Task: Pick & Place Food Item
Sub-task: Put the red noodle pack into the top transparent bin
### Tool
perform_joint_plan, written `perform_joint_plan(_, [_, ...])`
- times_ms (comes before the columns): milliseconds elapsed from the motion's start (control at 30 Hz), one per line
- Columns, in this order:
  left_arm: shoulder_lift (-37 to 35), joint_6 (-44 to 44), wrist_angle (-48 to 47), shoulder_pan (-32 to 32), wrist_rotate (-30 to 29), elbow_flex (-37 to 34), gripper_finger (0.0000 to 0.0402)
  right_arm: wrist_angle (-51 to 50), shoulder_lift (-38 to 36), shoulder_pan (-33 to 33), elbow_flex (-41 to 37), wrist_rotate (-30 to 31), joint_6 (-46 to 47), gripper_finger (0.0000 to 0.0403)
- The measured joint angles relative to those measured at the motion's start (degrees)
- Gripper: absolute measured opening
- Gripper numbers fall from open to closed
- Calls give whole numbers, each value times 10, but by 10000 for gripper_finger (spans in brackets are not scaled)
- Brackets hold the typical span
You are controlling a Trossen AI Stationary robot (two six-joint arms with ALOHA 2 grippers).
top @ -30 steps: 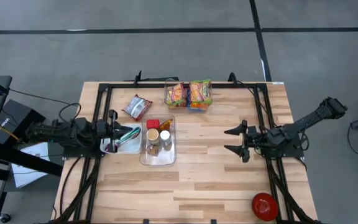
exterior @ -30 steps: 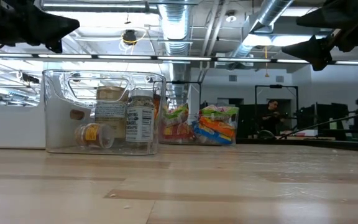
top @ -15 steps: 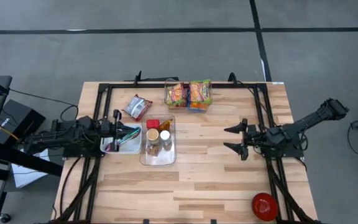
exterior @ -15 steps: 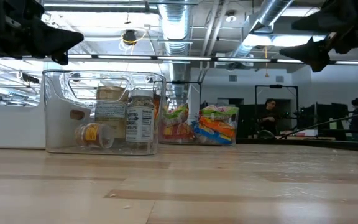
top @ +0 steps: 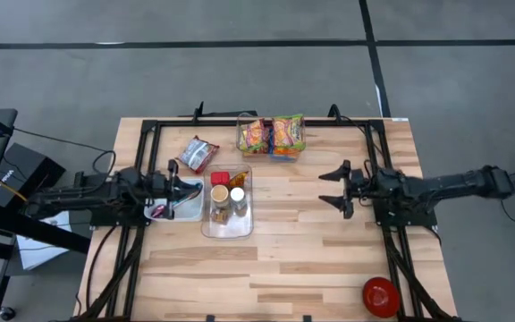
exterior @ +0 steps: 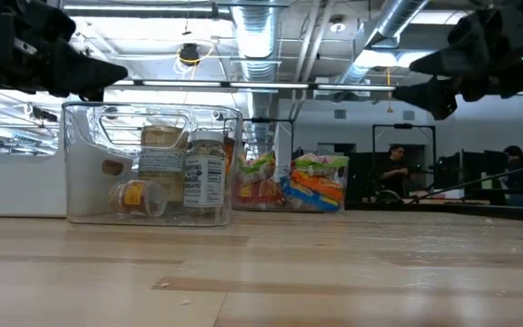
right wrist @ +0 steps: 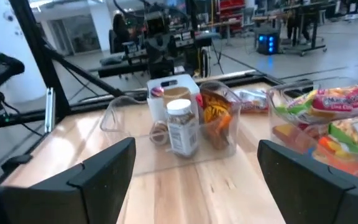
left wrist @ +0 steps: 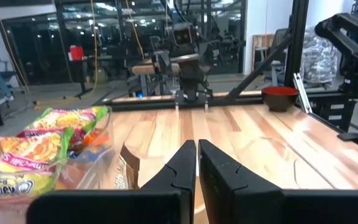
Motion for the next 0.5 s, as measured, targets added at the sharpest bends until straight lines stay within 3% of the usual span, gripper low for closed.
perform_joint_plan(167, [21,0,0,0,0,0,13,-79,-71,-64,0,-76,-10,330])
perform_joint_plan(333, [39,0,0,0,0,0,13,-119,-158,-93,0,-74,-12,331])
perform_joint_plan(500, [53,0,0,0,0,0,13,-231,-242,-76,0,-55,-12,330])
